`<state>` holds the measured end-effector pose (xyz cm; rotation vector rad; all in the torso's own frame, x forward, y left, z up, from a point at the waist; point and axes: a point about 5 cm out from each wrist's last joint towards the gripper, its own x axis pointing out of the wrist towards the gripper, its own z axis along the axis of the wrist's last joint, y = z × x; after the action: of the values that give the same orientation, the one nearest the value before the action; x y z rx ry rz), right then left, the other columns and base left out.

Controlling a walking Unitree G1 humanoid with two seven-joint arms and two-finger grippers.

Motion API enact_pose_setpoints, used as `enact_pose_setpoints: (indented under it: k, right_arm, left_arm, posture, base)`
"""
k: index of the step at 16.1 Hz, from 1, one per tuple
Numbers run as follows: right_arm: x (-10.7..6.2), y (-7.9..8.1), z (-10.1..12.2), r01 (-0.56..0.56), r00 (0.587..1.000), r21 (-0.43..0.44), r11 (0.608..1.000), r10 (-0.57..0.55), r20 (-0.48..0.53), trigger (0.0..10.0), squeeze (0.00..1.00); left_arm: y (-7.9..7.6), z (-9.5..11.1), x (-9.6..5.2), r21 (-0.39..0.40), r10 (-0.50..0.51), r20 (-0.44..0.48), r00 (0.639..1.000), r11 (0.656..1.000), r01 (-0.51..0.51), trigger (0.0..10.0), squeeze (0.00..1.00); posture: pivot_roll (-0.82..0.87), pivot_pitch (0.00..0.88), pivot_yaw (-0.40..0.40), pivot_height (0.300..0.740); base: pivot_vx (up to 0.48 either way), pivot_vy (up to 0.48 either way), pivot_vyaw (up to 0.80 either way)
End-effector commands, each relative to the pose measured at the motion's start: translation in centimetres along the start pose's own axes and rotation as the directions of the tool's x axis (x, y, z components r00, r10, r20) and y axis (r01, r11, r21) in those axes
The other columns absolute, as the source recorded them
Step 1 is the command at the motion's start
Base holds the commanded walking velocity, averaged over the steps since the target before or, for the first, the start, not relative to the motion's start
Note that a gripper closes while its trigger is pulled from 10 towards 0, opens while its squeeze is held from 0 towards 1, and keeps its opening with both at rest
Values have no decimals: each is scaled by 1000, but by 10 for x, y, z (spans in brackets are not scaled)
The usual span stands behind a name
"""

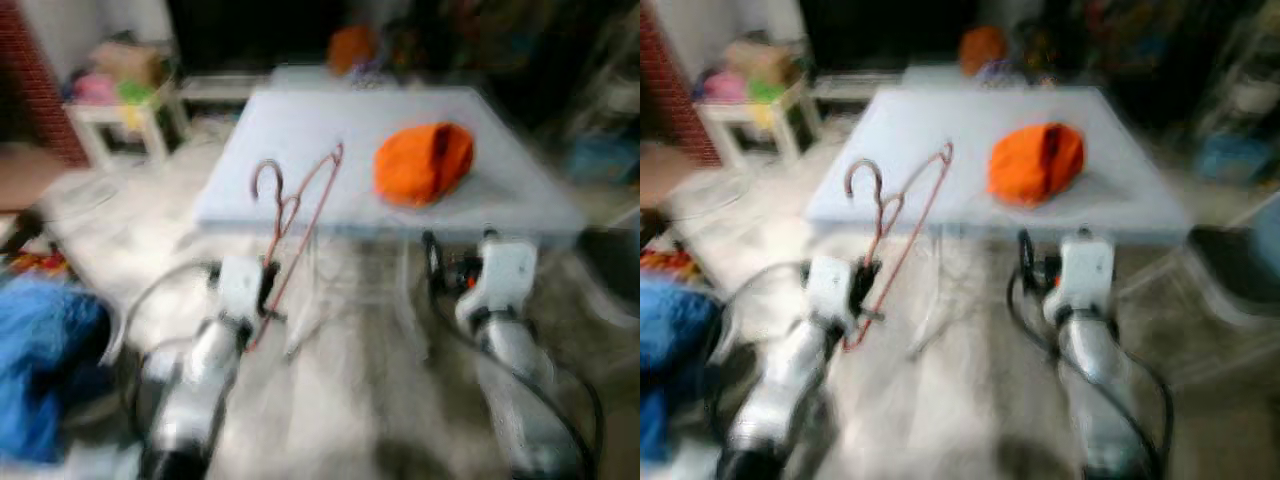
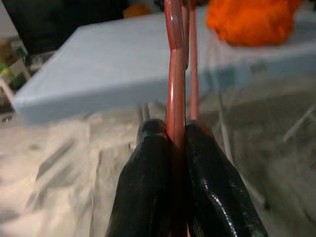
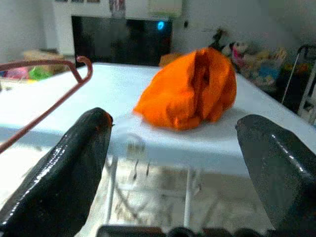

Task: Hang hanger

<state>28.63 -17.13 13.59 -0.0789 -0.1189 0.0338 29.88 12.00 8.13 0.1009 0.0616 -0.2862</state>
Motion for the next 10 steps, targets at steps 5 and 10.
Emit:
enact_pose_setpoints:
  k: [5, 10]
  right_arm:
    - [-3, -21, -4, 28, 999, -73, 997, -30, -22, 10000, 0]
    - [-2, -27, -10, -16, 998, -130, 991, 9, -58, 10000, 0]
  left_arm:
    - [4, 7, 6, 24, -27, 21, 999, 999, 26, 10000, 0]
    - [9, -11, 3, 41, -195, -89, 977, 979, 199, 10000, 0]
  posture:
    - [-90, 0, 24, 740]
    - [-76, 4, 21, 740]
  base:
    - [0, 0, 0]
    - [0, 0, 0]
